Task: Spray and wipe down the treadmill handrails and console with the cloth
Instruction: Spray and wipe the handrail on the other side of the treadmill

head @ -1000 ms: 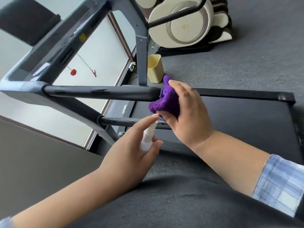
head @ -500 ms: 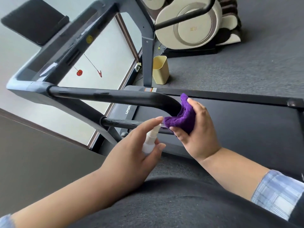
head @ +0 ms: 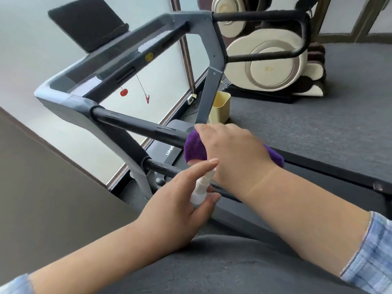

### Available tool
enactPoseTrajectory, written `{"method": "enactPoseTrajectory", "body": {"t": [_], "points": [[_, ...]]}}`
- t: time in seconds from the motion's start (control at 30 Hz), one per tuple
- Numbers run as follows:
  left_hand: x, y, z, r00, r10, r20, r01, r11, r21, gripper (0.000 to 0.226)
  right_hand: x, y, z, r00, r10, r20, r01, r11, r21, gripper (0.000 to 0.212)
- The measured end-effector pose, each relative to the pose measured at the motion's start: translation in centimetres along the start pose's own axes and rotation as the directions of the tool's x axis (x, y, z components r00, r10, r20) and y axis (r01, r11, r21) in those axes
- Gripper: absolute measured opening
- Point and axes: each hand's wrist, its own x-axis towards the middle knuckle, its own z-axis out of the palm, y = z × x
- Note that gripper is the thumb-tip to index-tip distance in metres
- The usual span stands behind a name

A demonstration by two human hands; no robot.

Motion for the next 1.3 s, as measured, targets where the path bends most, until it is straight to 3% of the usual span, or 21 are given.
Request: {"method": "enactPoseTrajectory", "body": {"t": [0.23,0.43,0.73,0.93,1.13,1.3], "points": [[-1.6,-4.6,-3.0,0.990,-0.067,-0.127,0.061,0.997,-0.055,0.060,3.7,-4.6,2.1,0.999,-0.046,0.021,0.050,0.965,-0.257,0.061],[-2.0,-8.6,-4.8,0.983,-0.101,-0.155,0.083,0.989,-0.121,0.060,7.3,-7.6,4.0,0.997,0.013,0.082,0.014,0.949,-0.316,0.052],[-2.3,-14.7,-9.7,0.977,-0.123,-0.172,0.092,0.979,-0.181,0.059,13.5,-12.4,6.6,0.990,0.028,0.139,0.027,0.924,-0.383,0.068],[-2.5,-19.3,-12.8,0.977,-0.097,-0.190,0.061,0.981,-0.187,0.058,18.5,-16.5,8.5,0.982,0.012,0.190,0.049,0.949,-0.313,0.084],[-3.3,-23.8,-15.2,0.977,-0.086,-0.197,0.041,0.975,-0.219,0.057,24.6,-21.1,10.5,0.981,-0.040,0.192,0.083,0.971,-0.225,0.086],[-3.4,-26.4,-16.3,0.989,-0.028,-0.144,-0.007,0.971,-0.237,0.057,24.5,-20.4,9.6,0.968,0.052,0.246,-0.027,0.994,-0.103,0.090]]}}
